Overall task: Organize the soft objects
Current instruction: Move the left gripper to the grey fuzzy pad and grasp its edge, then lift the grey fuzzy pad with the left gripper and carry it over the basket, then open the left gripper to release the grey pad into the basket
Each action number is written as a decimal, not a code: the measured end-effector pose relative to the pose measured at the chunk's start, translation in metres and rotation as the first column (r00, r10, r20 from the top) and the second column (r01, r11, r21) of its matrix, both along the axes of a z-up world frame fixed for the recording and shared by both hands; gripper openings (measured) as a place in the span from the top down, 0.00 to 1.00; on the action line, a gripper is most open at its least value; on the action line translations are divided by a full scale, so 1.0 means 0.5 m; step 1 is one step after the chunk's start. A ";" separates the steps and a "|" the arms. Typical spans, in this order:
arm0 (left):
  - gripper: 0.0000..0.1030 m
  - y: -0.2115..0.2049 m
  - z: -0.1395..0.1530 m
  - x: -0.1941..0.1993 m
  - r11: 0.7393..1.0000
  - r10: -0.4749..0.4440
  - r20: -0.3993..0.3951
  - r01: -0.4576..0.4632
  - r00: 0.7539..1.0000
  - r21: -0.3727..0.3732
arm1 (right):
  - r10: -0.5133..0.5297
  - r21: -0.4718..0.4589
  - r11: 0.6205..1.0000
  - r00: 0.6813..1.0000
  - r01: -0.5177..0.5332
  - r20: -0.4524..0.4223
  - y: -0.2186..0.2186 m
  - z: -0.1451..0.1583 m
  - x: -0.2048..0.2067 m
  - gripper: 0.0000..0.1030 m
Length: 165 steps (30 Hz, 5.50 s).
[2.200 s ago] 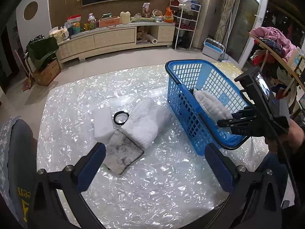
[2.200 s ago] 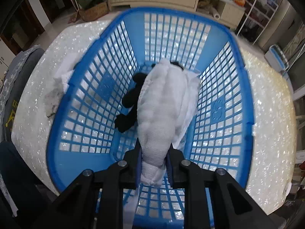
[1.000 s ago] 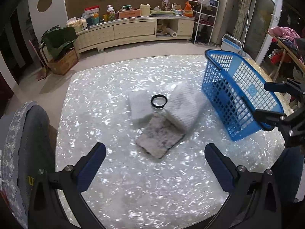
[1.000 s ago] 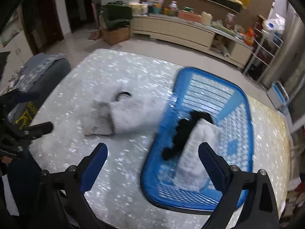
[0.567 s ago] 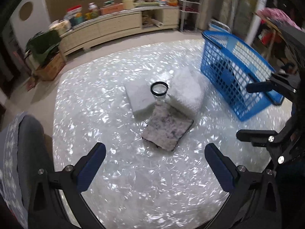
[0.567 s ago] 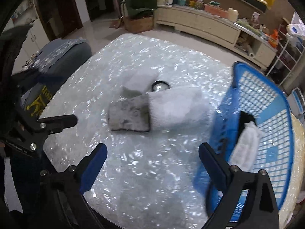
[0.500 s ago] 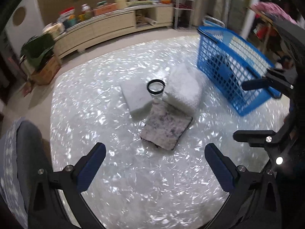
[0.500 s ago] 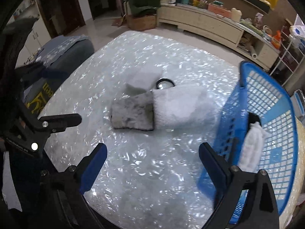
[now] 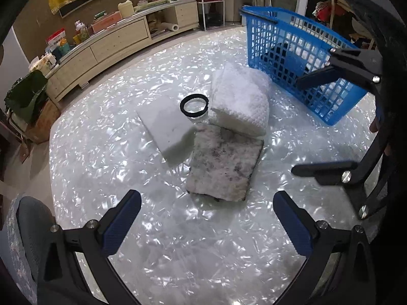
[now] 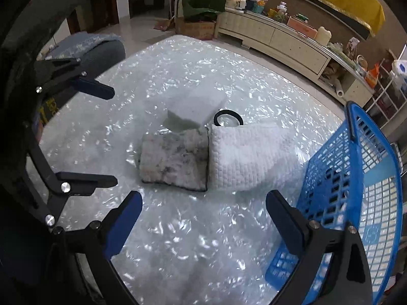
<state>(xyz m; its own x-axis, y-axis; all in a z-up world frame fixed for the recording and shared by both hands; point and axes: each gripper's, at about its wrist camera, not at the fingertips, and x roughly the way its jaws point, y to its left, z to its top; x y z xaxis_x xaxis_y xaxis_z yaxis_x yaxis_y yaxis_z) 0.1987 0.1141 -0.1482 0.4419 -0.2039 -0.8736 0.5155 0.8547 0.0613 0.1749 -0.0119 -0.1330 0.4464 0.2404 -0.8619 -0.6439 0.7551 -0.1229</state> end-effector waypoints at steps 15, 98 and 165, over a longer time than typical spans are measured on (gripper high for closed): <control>0.06 0.015 -0.090 0.094 0.999 -0.043 -0.082 0.040 0.996 -0.034 | -0.105 0.062 0.992 0.992 0.109 -0.066 -0.011 -0.054 0.072 0.05; 0.96 -0.227 0.302 -0.093 0.995 -0.051 0.122 0.061 0.991 -0.076 | -0.332 0.186 0.929 0.943 0.319 0.041 -0.287 0.163 -0.074 0.05; 0.16 -0.450 0.180 0.082 0.990 -0.142 0.065 0.142 0.988 -0.002 | -0.480 0.219 0.853 0.877 0.474 -0.031 -0.479 0.143 -0.017 0.05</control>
<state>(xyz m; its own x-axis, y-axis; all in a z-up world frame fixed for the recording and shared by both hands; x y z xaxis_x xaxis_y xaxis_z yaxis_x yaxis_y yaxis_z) 0.2399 -0.1108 -0.0580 0.4633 -0.2743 -0.8427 0.6270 0.7735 0.0929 0.1663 -0.2514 -0.0616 0.5733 0.1686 -0.8018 -0.1970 0.9783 0.0649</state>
